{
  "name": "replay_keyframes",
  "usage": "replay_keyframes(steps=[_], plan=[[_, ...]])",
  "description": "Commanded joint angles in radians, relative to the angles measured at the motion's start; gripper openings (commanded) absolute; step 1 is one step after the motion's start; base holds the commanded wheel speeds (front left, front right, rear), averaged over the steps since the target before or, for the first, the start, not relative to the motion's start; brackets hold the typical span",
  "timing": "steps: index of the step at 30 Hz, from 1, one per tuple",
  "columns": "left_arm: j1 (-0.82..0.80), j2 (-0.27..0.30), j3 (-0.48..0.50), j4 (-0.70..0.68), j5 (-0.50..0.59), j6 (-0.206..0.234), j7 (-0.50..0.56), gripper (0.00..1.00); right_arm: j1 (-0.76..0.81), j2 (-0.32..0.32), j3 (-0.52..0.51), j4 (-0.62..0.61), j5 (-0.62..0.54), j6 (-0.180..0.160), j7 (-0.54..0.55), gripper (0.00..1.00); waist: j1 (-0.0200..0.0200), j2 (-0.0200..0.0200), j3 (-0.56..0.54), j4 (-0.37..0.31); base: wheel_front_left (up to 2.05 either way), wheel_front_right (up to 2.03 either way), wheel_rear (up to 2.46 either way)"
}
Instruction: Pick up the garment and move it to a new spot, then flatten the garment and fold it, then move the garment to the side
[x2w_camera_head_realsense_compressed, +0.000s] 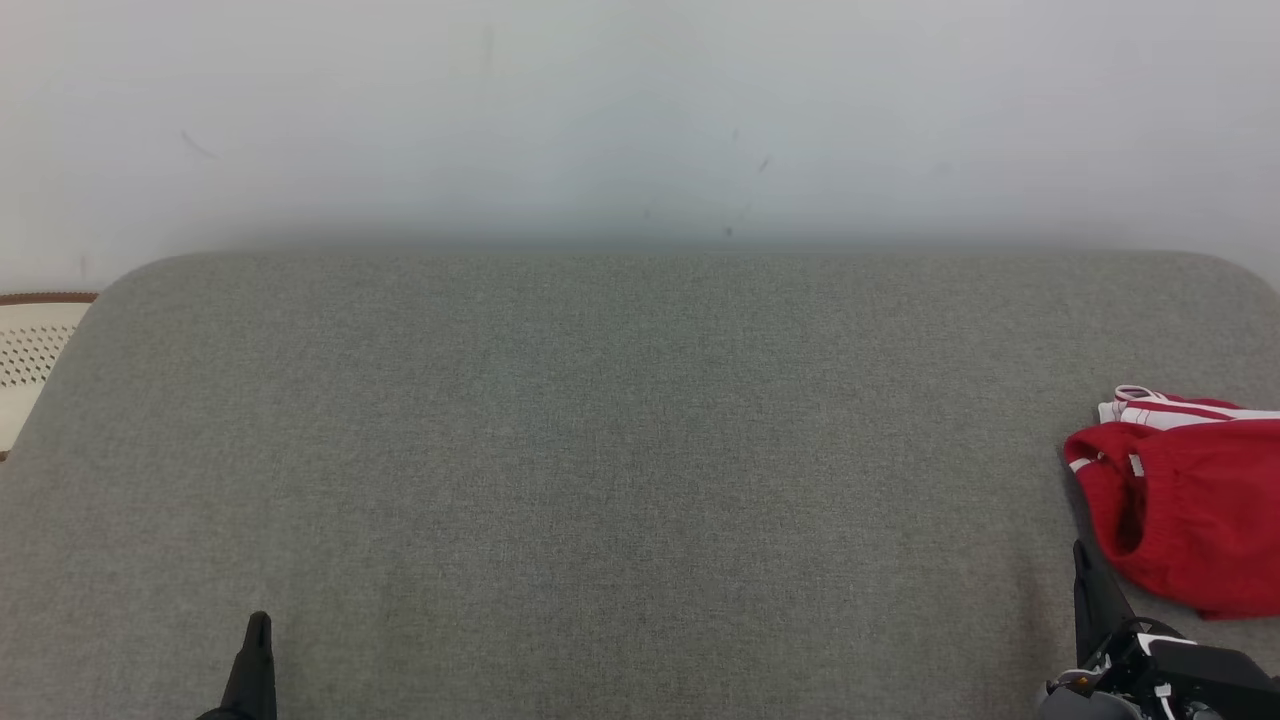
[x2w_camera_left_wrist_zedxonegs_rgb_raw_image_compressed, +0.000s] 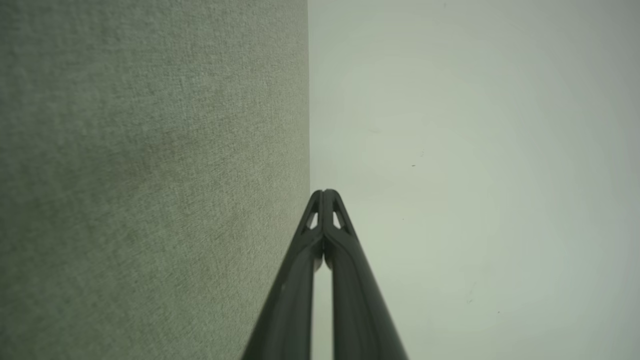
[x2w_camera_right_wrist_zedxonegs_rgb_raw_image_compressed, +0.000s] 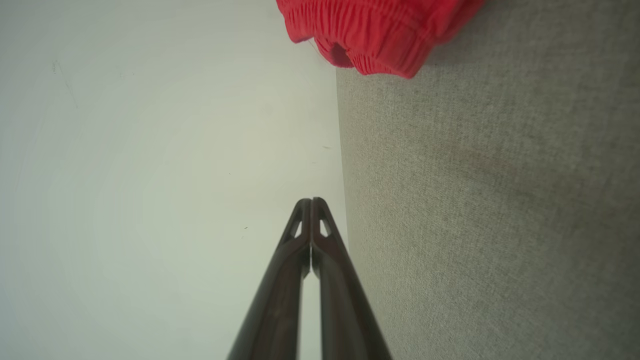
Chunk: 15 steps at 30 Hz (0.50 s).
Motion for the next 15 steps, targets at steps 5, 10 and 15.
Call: replay_keyframes(steps=[5, 10, 15], plan=[[-0.006, 0.001, 0.002, 0.002, -0.009, -0.003, 0.004, 0.00, -0.008, 0.003, -0.001, -0.003, -0.003, 0.000, 0.002, 0.00, 0.0000, 0.0000, 0.000, 0.000, 0.00, 0.00, 0.00], [-0.006, 0.001, 0.002, 0.002, -0.009, -0.003, 0.004, 0.00, -0.008, 0.003, -0.002, -0.003, -0.003, 0.000, 0.002, 0.00, 0.0000, 0.0000, 0.000, 0.000, 0.00, 0.00, 0.00], [-0.006, 0.001, 0.002, 0.002, -0.009, -0.003, 0.004, 0.00, -0.008, 0.003, -0.002, -0.003, -0.004, 0.000, 0.002, 0.00, 0.0000, 0.0000, 0.000, 0.000, 0.00, 0.00, 0.00]])
